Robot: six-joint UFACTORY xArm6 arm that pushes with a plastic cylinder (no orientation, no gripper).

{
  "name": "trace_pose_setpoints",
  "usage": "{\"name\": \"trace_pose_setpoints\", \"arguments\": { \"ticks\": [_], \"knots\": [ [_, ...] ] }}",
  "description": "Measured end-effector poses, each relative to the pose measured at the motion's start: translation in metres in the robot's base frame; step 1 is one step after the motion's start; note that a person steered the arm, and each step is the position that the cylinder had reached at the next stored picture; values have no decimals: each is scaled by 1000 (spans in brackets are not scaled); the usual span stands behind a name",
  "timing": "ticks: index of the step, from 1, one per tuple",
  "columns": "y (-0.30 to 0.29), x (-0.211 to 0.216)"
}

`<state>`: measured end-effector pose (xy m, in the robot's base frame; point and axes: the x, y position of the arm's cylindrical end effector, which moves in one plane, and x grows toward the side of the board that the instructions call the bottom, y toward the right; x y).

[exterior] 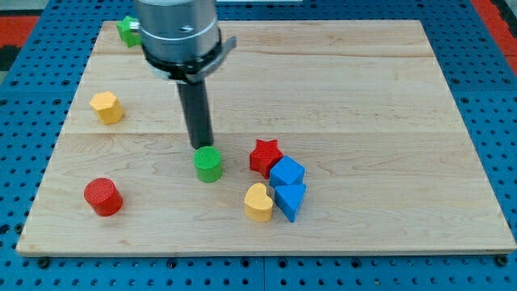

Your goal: Move the green circle diagonal to the heart

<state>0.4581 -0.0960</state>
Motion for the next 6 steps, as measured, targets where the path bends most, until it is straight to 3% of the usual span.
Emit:
{"name": "trace_pose_setpoints", "arguments": {
  "ticks": [1, 2, 4, 5, 6],
  "knots": [
    [-34, 11],
    [-32, 40],
    [26, 72],
    [37, 113],
    [-18, 158]
  ]
}}
